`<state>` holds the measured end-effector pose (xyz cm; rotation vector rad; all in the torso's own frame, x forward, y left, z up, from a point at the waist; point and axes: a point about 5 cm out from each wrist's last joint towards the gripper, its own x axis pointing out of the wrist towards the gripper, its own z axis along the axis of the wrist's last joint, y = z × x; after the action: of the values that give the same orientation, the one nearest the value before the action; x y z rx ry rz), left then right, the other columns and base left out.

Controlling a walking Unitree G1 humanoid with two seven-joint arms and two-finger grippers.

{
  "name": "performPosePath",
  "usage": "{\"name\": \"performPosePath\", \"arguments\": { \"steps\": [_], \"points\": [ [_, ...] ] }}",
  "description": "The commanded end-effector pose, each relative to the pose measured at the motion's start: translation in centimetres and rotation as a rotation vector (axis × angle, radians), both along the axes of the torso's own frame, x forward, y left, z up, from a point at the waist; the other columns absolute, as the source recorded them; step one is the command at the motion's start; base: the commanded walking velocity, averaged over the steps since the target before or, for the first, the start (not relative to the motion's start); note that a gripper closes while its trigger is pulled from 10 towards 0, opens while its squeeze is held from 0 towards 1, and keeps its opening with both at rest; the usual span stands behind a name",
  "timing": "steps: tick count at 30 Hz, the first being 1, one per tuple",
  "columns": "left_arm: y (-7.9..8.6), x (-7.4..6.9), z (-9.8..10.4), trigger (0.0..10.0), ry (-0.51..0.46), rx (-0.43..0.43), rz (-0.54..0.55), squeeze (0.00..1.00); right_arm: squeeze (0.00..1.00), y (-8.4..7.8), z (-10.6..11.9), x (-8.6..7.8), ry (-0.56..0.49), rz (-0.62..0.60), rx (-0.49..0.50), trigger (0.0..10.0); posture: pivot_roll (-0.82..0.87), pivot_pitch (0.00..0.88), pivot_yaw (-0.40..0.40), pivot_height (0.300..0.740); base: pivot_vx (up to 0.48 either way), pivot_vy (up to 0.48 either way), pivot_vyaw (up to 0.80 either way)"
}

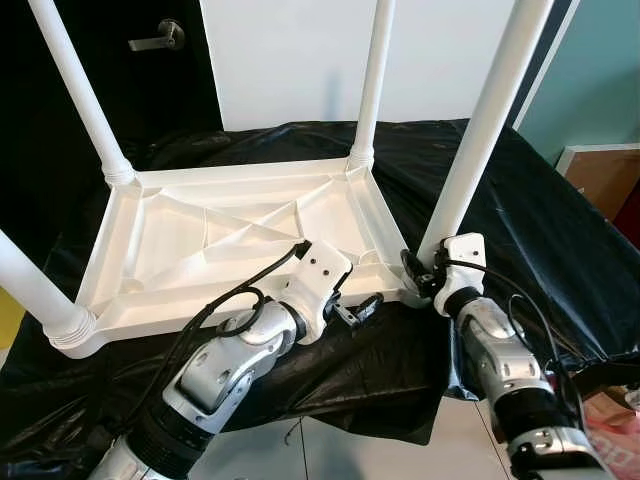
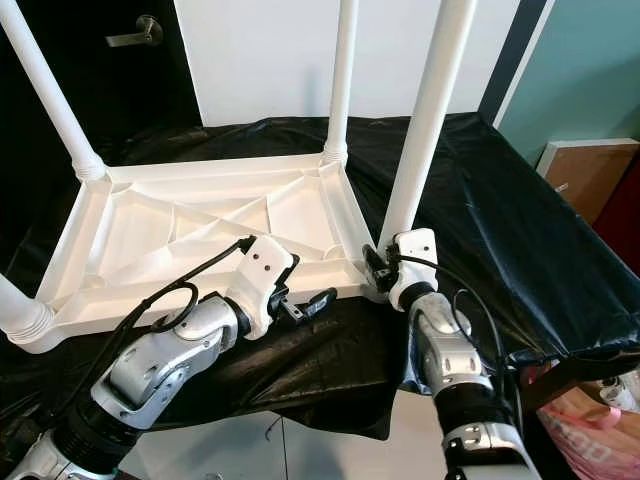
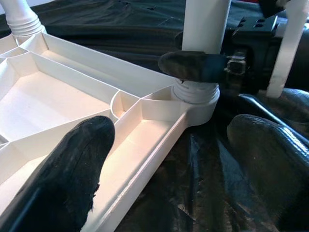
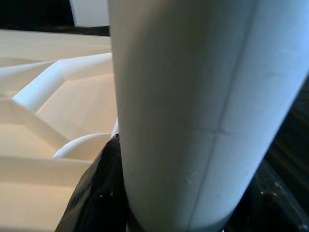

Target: Building children table

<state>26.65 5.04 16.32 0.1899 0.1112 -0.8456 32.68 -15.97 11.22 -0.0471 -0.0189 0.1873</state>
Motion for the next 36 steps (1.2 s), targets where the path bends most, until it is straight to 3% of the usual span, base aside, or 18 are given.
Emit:
{"name": "performPosePath", "arguments": {
  "steps": [1,9,28,29,30,36],
  "points": [
    [-0.7,-0.9,-0.5,10.0,0.043,0.009,-0.126,0.00,0.00,-0.6,-1.9,-0.8,0.089,-0.101,-0.007,10.0,0.00,0.052,-0.059,0.740,0.000,0.000,0.00],
    [-0.7,-0.8,-0.5,10.0,0.043,0.007,-0.119,0.00,0.00,0.6,-1.9,-1.9,0.068,-0.345,0.010,10.0,0.01,0.045,-0.069,0.740,0.000,0.000,0.00],
    [-0.4,-1.1,-0.7,10.0,0.045,0.009,-0.112,0.00,0.00,0.6,-1.3,-2.1,0.064,-0.364,0.009,10.0,0.03,0.034,-0.076,0.740,0.000,0.000,0.00],
    [-0.4,-1.2,-0.7,10.0,0.047,0.009,-0.112,0.00,0.72,0.6,-1.2,-2.2,0.057,-0.362,0.005,10.0,0.03,0.032,-0.076,0.740,0.000,0.000,0.00],
    [-0.3,-1.2,-0.8,10.0,0.048,0.010,-0.111,0.00,1.00,0.5,-0.9,-2.2,0.042,-0.342,0.001,10.0,0.03,0.031,-0.075,0.740,0.000,0.000,0.00],
    [-0.3,-1.3,-0.9,10.0,0.051,0.011,-0.111,0.00,1.00,-0.2,0.2,-2.0,-0.022,-0.173,0.000,10.0,0.03,0.029,-0.071,0.740,0.000,0.000,0.00]
  ]
}}
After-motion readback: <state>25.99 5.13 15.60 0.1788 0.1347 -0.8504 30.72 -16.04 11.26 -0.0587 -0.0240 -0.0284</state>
